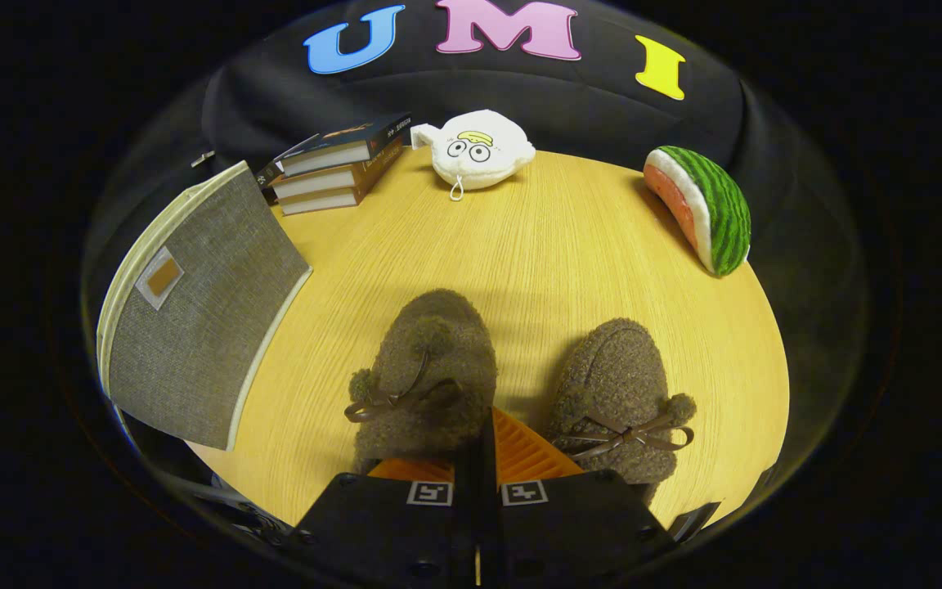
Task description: Open the storage box then place both shoes into the box .Put the left shoe in first, then the right shoe, with the right side of both shoes facing outward in a uniform manner.
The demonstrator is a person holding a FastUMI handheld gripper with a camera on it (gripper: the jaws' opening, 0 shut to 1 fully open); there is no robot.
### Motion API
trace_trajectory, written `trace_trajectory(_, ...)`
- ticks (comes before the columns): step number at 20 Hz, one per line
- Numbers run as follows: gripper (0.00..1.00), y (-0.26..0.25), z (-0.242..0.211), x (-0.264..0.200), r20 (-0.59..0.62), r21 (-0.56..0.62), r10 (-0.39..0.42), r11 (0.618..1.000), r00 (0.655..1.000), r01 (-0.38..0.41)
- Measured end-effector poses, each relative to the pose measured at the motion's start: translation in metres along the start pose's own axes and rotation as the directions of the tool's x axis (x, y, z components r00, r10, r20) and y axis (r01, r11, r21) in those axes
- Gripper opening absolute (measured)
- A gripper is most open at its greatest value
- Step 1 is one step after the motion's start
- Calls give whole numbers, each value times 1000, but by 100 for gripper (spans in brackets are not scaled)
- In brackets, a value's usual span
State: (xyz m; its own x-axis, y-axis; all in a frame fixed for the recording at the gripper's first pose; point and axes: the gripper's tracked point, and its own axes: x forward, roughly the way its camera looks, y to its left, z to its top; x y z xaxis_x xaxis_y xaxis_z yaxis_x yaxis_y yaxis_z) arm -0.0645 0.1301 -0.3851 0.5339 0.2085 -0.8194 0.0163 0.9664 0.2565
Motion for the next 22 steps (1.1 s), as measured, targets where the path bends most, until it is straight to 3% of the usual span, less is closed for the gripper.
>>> trace_trajectory(7, 7, 42, 52, -51, 101, 129, 115, 983, 988, -127)
trace_trajectory(14, 7, 121, 139, -106, 213, 256, 247, 920, 945, -298)
trace_trajectory(18, 7, 183, 163, -121, 164, 311, 339, 874, 926, -375)
trace_trajectory(22, 7, 232, 171, -113, 88, 349, 348, 867, 933, -356)
